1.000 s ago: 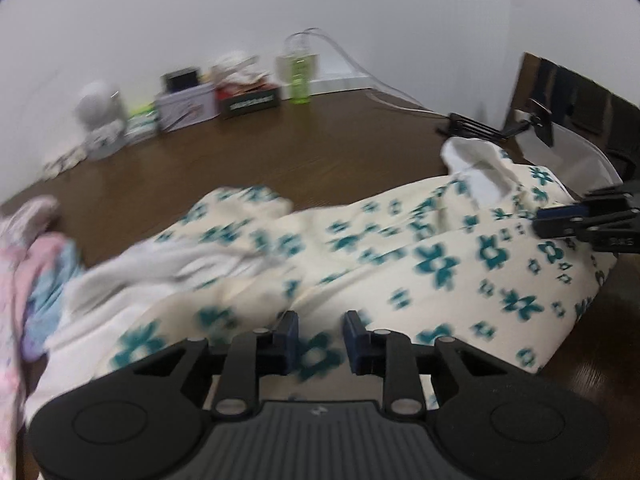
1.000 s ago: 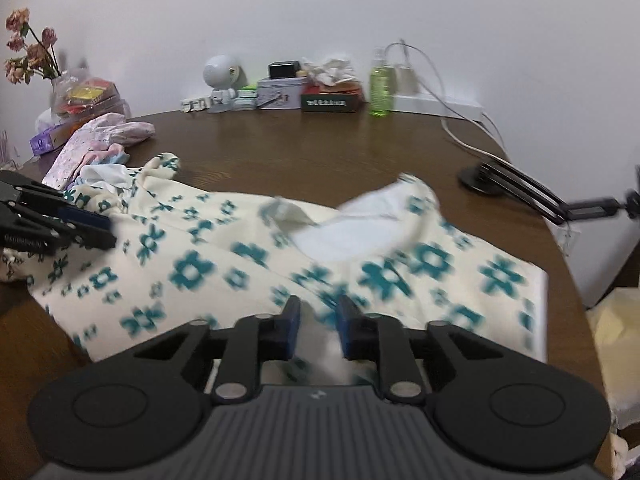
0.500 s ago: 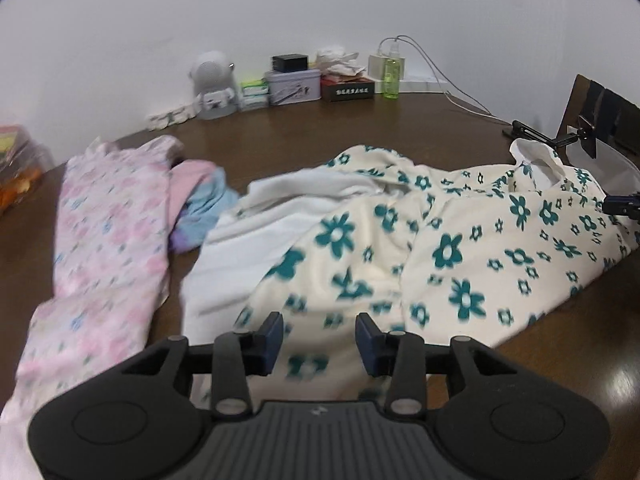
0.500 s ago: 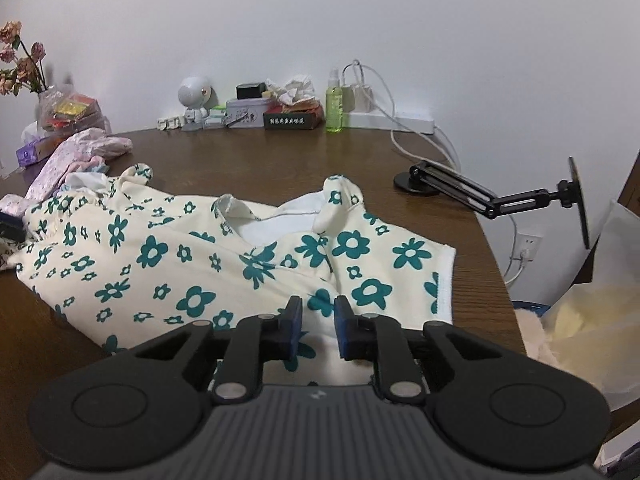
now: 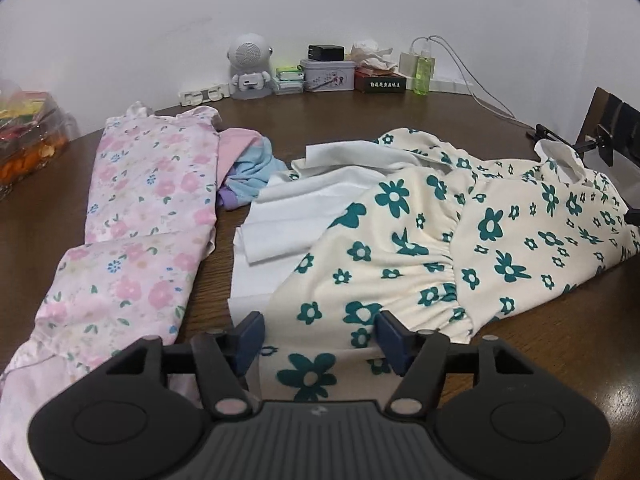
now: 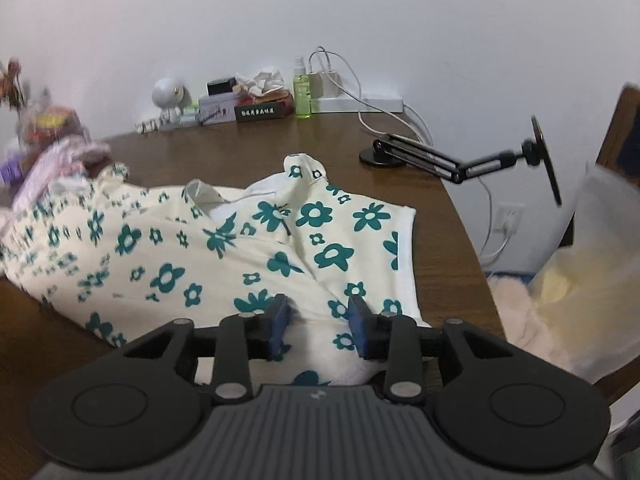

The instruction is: Fold clothes

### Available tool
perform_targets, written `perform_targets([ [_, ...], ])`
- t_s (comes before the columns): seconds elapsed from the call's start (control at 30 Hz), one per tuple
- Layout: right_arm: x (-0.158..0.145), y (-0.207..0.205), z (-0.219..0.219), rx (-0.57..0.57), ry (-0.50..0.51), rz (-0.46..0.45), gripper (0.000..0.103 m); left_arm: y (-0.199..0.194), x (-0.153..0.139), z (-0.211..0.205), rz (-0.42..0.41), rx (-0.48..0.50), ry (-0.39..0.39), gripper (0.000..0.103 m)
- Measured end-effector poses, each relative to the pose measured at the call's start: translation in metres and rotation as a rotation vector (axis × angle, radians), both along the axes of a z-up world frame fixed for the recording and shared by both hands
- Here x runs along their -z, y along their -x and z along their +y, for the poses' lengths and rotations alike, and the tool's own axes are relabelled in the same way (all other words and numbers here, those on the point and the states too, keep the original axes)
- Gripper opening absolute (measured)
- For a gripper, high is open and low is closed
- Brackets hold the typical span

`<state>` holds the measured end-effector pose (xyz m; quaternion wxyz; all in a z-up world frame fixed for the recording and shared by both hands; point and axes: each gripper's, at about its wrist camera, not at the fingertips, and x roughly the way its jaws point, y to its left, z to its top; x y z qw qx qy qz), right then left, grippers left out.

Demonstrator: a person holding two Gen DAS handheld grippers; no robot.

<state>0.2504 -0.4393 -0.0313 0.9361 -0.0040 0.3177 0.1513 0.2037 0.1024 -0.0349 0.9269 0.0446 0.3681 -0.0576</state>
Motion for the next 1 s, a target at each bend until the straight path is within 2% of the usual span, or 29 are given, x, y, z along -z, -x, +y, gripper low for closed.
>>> perform_targets([
  [0.13, 0.000, 0.001, 0.003, -0.002, 0.021, 0.001, 0.032, 0.000, -0.001, 0.001, 0.007, 0.005, -0.002, 0.066],
  [0.2, -0.007, 0.000, 0.003, -0.015, 0.010, 0.014, 0.036, -0.001, -0.009, -0.004, 0.011, 0.020, -0.023, 0.066],
  [0.27, -0.024, 0.000, 0.004, -0.035, -0.001, -0.010, 0.056, 0.000, -0.023, -0.013, -0.023, 0.049, -0.059, 0.075],
  [0.3, -0.033, 0.000, 0.005, -0.045, -0.006, -0.027, 0.080, 0.000, -0.031, -0.017, -0.047, 0.067, -0.074, 0.088],
  [0.33, -0.044, -0.001, 0.006, -0.060, -0.012, -0.045, 0.094, -0.001, -0.041, -0.025, -0.077, 0.094, -0.091, 0.098],
  [0.4, -0.067, -0.008, 0.011, -0.101, -0.022, -0.079, 0.103, -0.020, -0.053, -0.043, -0.078, 0.138, -0.114, 0.101],
  [0.47, -0.088, -0.025, 0.022, -0.143, -0.007, -0.075, 0.103, -0.042, -0.063, -0.060, -0.067, 0.180, -0.136, 0.102],
  [0.53, -0.100, -0.051, 0.036, -0.183, 0.021, -0.029, 0.103, -0.064, -0.074, -0.078, -0.057, 0.221, -0.157, 0.103],
  [0.67, -0.101, -0.112, 0.065, -0.204, 0.098, 0.093, 0.103, -0.109, -0.096, -0.113, -0.036, 0.305, -0.200, 0.103],
  [0.77, -0.085, -0.156, 0.076, -0.180, 0.134, 0.182, 0.103, -0.155, -0.087, -0.126, 0.033, 0.286, -0.180, 0.103],
  [0.87, -0.065, -0.189, 0.075, -0.150, 0.115, 0.268, 0.103, -0.190, -0.069, -0.133, 0.112, 0.253, -0.150, 0.102],
  [1.0, -0.046, -0.211, 0.074, -0.124, 0.125, 0.328, 0.102, -0.226, -0.049, -0.135, 0.185, 0.220, -0.150, 0.094],
])
